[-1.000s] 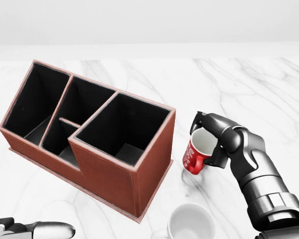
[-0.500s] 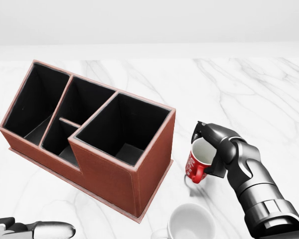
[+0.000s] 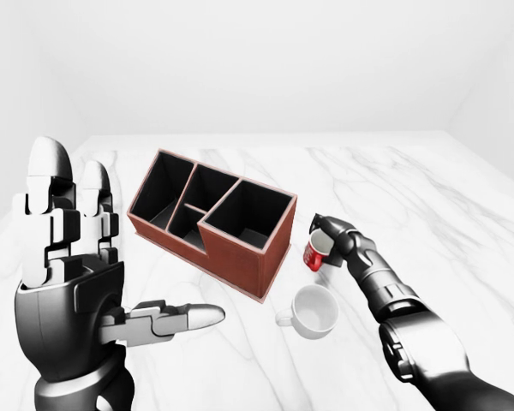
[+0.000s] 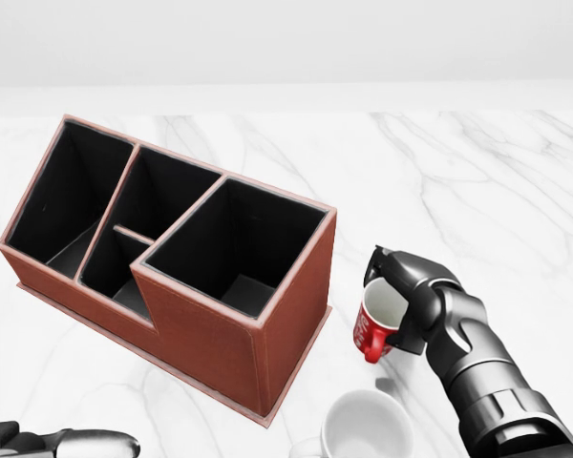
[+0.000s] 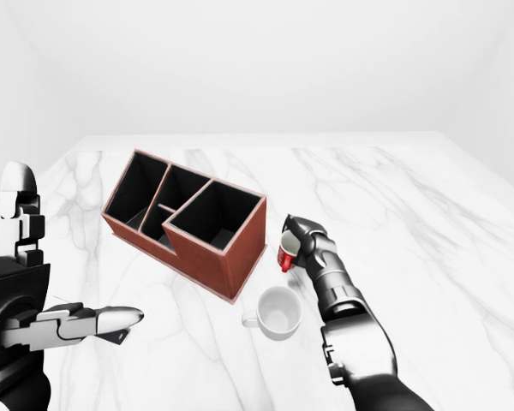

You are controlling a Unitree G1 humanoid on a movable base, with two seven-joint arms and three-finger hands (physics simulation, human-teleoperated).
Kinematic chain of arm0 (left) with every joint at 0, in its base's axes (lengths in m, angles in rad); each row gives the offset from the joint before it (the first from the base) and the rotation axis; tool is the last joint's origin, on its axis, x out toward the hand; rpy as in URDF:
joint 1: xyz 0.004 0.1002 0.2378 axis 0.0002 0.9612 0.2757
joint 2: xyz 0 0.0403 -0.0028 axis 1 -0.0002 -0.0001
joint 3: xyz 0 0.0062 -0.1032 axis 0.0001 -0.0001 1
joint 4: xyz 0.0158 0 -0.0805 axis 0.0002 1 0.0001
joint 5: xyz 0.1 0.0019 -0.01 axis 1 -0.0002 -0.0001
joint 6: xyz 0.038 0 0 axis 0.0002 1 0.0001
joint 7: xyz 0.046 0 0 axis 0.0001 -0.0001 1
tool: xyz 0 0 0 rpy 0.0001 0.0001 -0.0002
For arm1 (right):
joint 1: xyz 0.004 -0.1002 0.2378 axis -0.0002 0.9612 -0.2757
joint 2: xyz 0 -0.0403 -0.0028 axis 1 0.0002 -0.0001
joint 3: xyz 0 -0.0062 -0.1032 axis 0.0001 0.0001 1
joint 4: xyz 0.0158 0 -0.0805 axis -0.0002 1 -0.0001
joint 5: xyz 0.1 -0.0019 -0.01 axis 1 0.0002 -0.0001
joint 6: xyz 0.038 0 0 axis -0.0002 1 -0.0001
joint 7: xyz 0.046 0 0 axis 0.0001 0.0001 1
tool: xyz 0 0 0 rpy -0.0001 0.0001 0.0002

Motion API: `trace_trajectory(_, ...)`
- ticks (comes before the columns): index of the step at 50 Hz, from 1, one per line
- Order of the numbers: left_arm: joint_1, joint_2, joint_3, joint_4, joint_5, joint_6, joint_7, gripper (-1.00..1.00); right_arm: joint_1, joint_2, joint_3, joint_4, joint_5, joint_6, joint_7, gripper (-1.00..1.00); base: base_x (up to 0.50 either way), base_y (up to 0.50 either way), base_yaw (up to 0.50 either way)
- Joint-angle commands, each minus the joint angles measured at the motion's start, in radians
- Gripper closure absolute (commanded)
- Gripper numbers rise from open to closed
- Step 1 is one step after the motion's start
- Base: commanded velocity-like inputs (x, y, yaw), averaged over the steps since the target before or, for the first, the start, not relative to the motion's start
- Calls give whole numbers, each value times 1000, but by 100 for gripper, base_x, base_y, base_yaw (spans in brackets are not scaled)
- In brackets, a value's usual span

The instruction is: Pick up the red mug and place it to the right of the caddy.

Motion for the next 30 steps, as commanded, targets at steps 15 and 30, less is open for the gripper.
trace_trajectory(15,-24,-3,-3,80,2,0,15,-100,-29,19,11,142,-38,0,-89,100,0,0,0)
trace_trajectory(30,-19,-5,-7,72,3,0,15,-100,-22,7,7,143,-28,0,-85,-100,0,0,0)
